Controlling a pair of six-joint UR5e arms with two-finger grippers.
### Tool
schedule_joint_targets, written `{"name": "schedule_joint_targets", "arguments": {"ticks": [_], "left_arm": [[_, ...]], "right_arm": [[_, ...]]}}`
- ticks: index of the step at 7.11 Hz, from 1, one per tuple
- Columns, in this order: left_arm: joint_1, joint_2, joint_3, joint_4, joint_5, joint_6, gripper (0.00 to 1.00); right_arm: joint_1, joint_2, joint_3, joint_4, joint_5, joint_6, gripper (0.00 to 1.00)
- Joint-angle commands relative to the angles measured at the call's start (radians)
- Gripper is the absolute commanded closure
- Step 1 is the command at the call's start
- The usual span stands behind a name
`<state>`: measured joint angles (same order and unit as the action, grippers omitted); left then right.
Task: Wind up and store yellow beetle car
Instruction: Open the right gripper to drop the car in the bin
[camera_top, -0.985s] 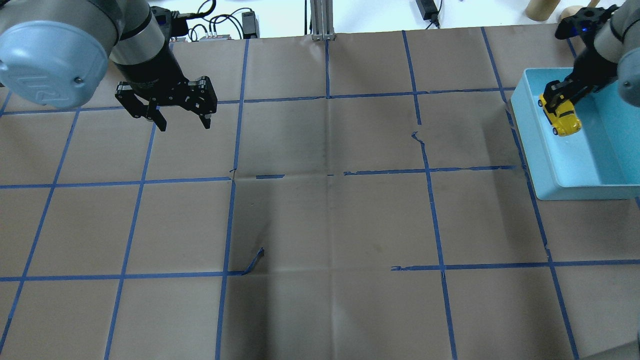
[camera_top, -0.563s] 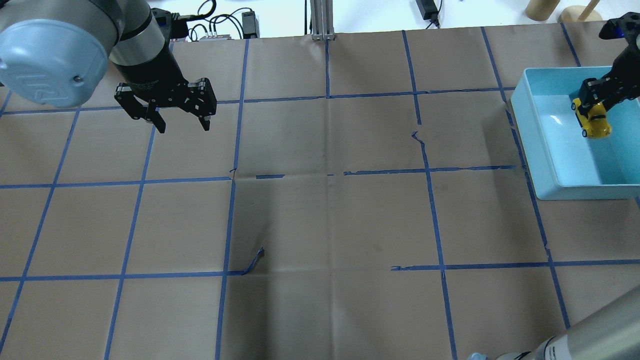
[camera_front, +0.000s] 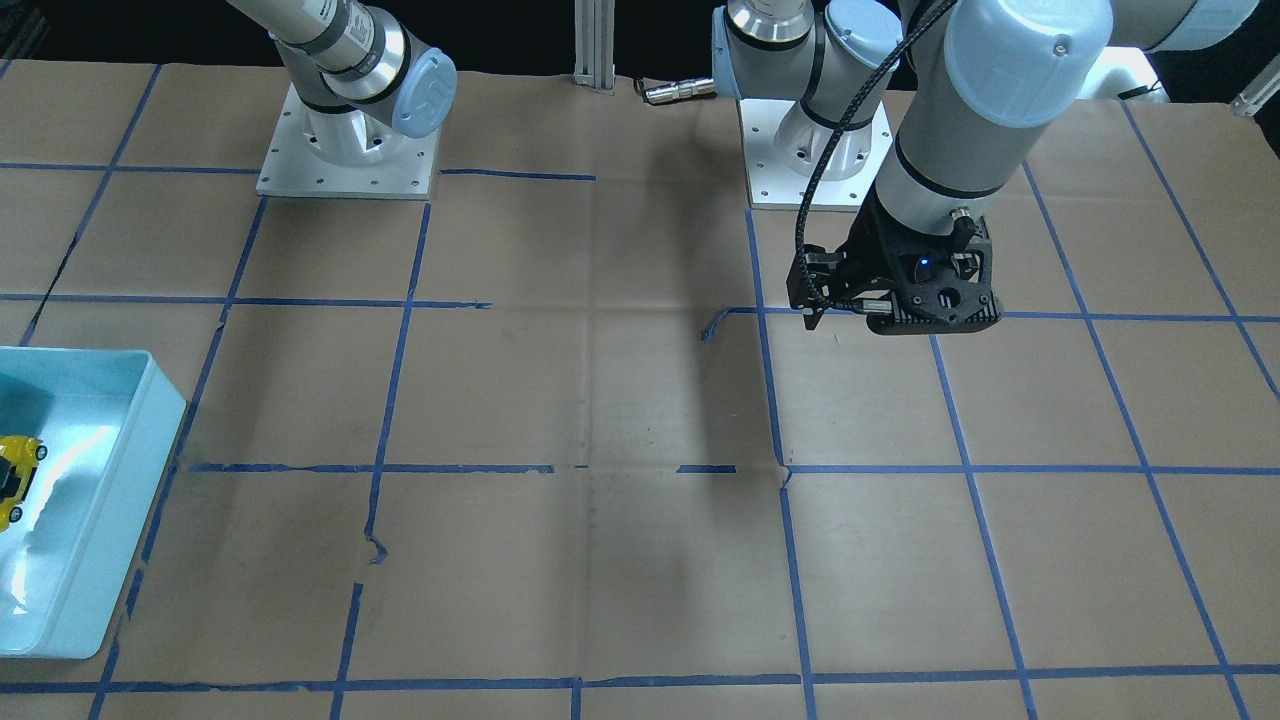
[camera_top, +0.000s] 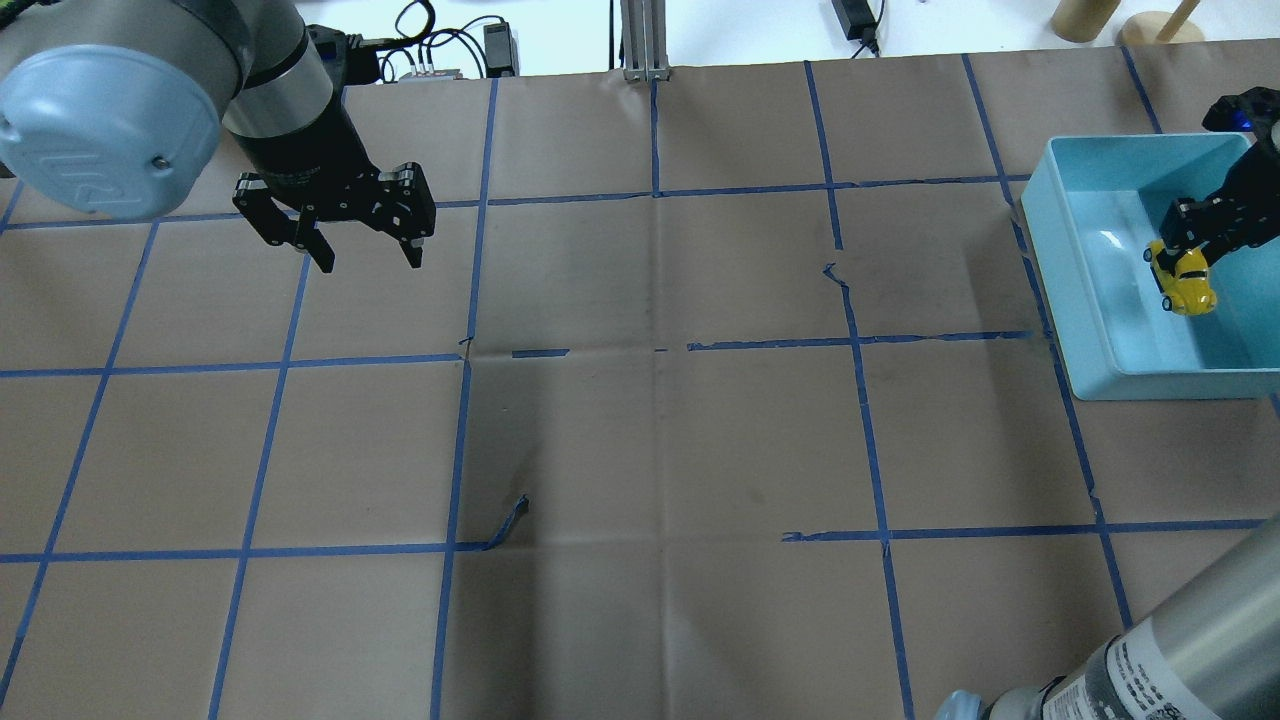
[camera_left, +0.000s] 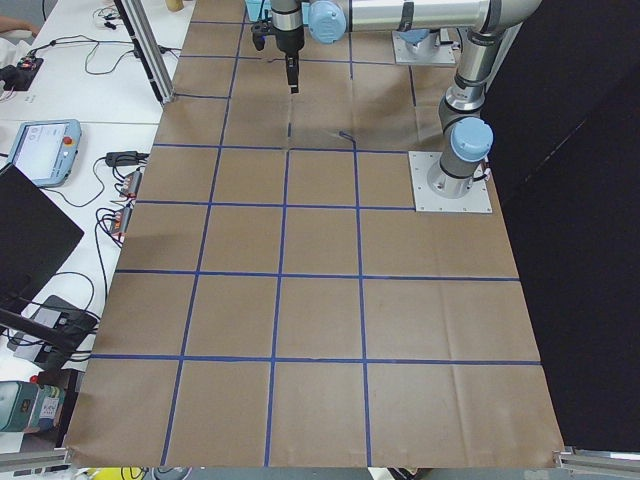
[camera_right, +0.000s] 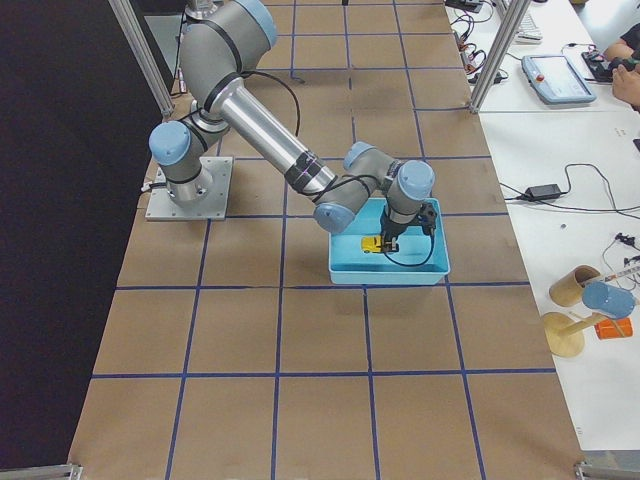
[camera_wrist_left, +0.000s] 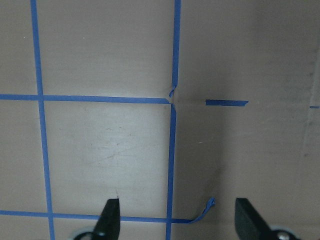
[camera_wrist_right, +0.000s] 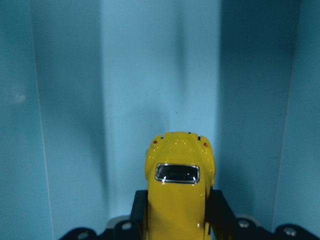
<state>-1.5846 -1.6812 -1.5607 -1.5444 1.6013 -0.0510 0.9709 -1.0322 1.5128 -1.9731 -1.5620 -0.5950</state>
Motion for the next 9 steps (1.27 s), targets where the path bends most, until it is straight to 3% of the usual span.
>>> {"name": "schedule_joint_targets", "arguments": {"ticks": [1, 2, 3, 5, 6, 9], "left_arm": [[0.0, 0.001, -0.006, 0.0, -0.003, 0.0, 0.17], [0.0, 0.0, -0.004, 0.0, -0.003, 0.0, 0.17], [0.0, 0.0, -0.005, 0.0, -0.004, 0.0, 0.17], [0.0, 0.0, -0.012, 0.0, -0.009, 0.01, 0.17], [0.0, 0.0, -0.013, 0.001, -0.009, 0.013, 0.17], [0.0, 0.001, -0.01, 0.0, -0.009, 0.013, 0.17]], "right_arm": [[-0.001, 0.011, 0.0, 0.005, -0.004, -0.038, 0.67], [-0.001, 0.011, -0.003, -0.003, -0.004, -0.063, 0.46], [-0.001, 0.009, -0.011, 0.006, -0.007, -0.065, 0.0], [0.006, -0.021, -0.019, 0.026, -0.012, -0.062, 0.0], [0.024, -0.098, -0.023, 0.096, -0.003, -0.062, 0.0], [0.275, -0.39, -0.023, 0.366, -0.001, 0.047, 0.0]]}}
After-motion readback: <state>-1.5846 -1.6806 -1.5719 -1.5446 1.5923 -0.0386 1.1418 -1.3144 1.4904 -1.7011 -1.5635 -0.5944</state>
